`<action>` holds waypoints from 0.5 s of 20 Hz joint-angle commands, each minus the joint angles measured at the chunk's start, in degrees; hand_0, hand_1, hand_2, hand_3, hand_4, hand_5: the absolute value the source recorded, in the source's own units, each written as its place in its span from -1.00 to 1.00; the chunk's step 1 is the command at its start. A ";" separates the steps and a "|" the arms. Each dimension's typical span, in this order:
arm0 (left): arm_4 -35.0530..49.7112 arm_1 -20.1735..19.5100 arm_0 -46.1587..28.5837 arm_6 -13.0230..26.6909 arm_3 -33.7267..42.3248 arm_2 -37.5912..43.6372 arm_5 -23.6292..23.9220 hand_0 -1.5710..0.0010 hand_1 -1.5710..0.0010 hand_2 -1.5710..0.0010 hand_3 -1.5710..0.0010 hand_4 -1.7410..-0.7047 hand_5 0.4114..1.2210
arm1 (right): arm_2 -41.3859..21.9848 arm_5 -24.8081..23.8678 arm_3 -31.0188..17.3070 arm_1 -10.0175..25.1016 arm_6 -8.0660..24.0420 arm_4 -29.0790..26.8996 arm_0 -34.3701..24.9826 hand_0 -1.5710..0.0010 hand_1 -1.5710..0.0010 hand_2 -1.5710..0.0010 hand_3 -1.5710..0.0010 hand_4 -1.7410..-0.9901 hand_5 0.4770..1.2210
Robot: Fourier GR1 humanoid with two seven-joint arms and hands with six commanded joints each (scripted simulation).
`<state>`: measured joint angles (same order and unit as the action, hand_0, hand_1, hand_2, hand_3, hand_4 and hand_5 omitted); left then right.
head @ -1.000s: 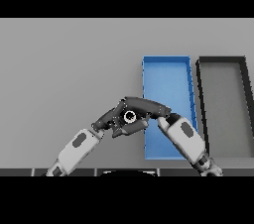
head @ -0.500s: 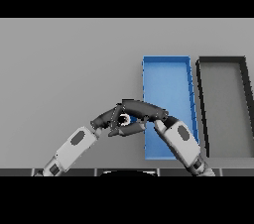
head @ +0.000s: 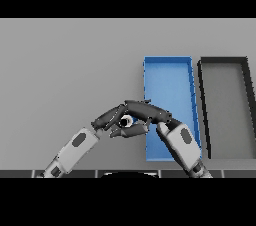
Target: Pick up the blue pipe and place it into the blue bin.
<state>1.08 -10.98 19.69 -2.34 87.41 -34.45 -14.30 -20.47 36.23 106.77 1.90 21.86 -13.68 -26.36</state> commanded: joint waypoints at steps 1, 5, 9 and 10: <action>0.72 -0.37 0.14 -0.30 -0.08 0.74 -0.16 0.93 0.94 0.94 0.98 0.76 -0.39 | -0.26 0.19 0.03 -0.35 0.19 0.25 0.17 -1.00 -1.00 -1.00 -1.00 -0.32 1.00; 3.26 -0.55 -1.05 6.09 1.30 1.65 0.24 0.97 0.98 0.98 0.99 0.68 -0.50 | 1.54 -0.05 -0.70 -1.61 0.30 0.12 -0.64 -1.00 -1.00 -1.00 -1.00 -0.33 1.00; 2.32 -0.36 -1.33 5.65 0.88 1.25 0.58 0.99 0.99 0.99 1.00 0.67 -0.65 | 4.22 -3.65 -0.65 -3.98 9.40 -13.77 -2.55 -1.00 -1.00 -1.00 -1.00 -0.34 1.00; 2.04 -0.97 -2.41 5.28 1.26 0.85 0.35 0.99 0.99 0.99 1.00 0.68 -0.68 | 4.89 -5.81 0.48 -3.84 12.14 -17.90 -3.44 -1.00 -1.00 -1.00 -1.00 -0.34 1.00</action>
<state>3.12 -11.97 17.23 2.88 88.65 -33.61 -13.99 -15.56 30.55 107.27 -1.93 33.65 -31.58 -29.84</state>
